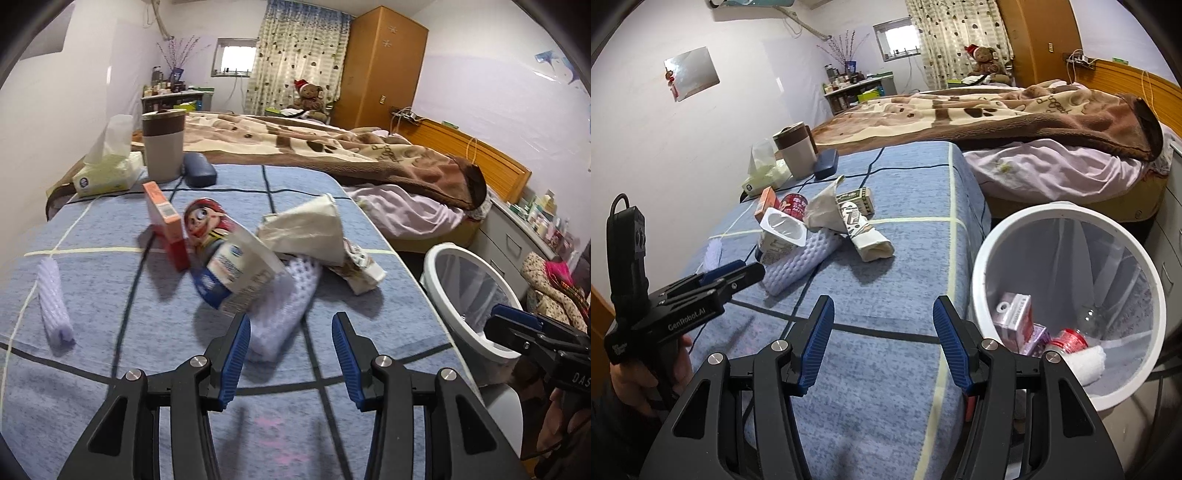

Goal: Collect trash
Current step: 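Grasp the white yogurt cup with the left tool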

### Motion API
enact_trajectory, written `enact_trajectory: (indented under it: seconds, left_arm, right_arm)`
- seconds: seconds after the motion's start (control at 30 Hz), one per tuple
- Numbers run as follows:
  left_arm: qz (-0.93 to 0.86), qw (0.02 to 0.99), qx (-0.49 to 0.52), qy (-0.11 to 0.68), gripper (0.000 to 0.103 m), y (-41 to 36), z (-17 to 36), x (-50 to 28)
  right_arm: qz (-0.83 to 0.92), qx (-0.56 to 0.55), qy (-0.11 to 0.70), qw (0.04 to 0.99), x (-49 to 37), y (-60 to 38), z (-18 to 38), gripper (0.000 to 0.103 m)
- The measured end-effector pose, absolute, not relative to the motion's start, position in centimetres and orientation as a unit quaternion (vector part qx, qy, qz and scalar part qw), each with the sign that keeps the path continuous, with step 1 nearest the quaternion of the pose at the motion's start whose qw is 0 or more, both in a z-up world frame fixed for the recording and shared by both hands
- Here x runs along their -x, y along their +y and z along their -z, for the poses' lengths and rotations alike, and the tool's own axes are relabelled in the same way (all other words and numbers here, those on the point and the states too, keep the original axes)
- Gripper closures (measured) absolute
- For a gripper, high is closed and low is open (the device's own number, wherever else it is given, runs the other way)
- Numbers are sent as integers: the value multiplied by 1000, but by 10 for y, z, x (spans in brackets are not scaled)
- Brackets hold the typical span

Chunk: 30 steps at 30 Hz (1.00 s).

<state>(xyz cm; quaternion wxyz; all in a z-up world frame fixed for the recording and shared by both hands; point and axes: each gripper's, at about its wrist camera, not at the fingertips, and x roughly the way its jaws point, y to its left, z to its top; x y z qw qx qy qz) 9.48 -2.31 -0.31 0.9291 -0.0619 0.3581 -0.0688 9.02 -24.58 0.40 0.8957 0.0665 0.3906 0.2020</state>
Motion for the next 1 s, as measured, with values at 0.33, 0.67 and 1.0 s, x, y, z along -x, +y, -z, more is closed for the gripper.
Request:
enact_trajectory:
  seconds: [0.33, 0.67, 1.0]
  left_arm:
    - [51, 928, 54, 364, 51, 2, 9, -118]
    - [78, 924, 28, 374, 45, 10, 23, -149]
    - [140, 920, 35, 364, 44, 3, 21, -155]
  right_arm:
    - [-206, -64, 395, 893, -97, -238, -2, 45]
    - [-202, -64, 410, 887, -106, -233, 6, 45]
    - [-199, -69, 419, 883, -113, -232, 12, 45]
